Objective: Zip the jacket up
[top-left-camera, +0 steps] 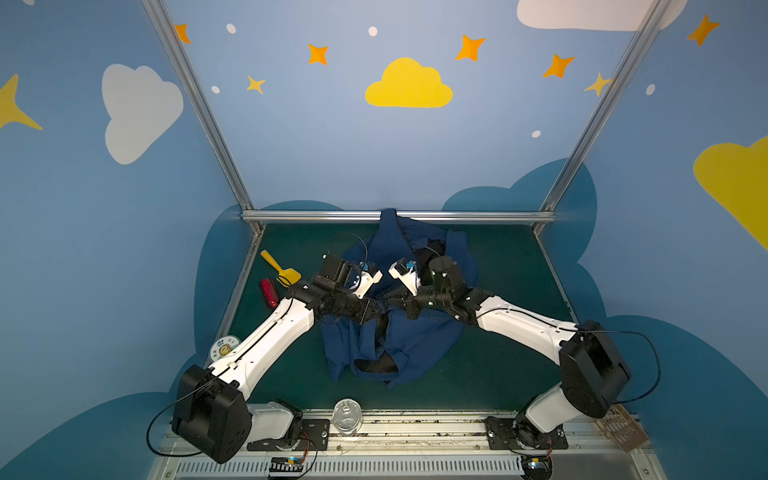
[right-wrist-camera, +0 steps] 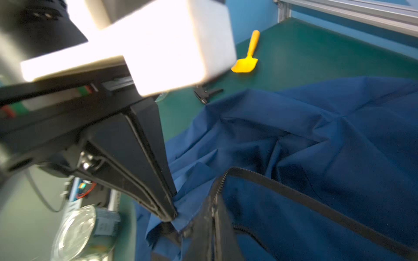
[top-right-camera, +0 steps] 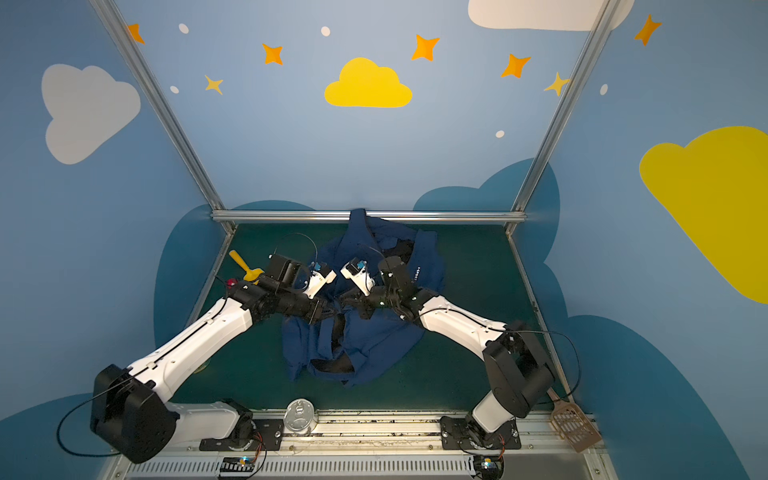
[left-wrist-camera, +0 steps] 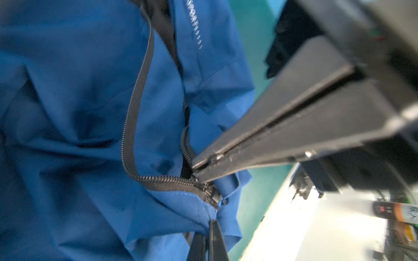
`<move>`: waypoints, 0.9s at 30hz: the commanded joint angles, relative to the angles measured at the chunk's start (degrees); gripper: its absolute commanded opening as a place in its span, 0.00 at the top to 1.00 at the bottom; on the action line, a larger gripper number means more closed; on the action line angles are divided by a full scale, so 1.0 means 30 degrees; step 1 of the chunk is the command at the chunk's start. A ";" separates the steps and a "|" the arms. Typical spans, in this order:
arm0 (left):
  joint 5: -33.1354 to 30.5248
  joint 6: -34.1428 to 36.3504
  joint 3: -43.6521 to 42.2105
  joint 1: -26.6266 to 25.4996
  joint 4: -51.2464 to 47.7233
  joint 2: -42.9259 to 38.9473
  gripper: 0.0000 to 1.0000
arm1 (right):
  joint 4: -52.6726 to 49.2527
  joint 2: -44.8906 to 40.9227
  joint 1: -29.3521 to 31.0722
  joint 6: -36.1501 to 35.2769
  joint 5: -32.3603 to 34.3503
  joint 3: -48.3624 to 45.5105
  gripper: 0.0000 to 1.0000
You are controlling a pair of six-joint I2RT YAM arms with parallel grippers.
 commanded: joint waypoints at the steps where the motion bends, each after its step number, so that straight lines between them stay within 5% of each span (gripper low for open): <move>1: 0.0530 0.0685 -0.0583 -0.0165 -0.2648 -0.0808 0.97 | 0.1190 -0.0644 -0.0552 -0.1296 0.4978 0.0461 1.00; 6: 0.1191 -0.0452 -0.0856 0.0178 -0.1530 -0.1041 0.97 | 0.4997 -0.1516 -0.0488 0.0651 0.0228 -0.1831 1.00; 11: 0.3609 -0.2393 -0.2414 0.0391 0.2370 -0.2071 0.97 | 0.7743 -0.1755 -0.0005 0.1910 0.0647 -0.3673 1.00; 14: 0.3010 -0.2618 -0.2702 0.0375 0.2498 -0.2352 0.97 | 0.7936 -0.2054 0.0035 0.1663 0.1231 -0.4099 1.00; 19: 0.3957 -0.3369 -0.2917 0.0669 0.2783 -0.2455 0.77 | 0.7815 -0.2433 0.0039 0.1676 0.1009 -0.4232 1.00; 27: 0.7118 -0.9505 -0.5885 0.1561 1.2419 -0.3731 0.50 | 0.8064 -0.2455 0.0182 0.1750 0.0984 -0.4570 1.00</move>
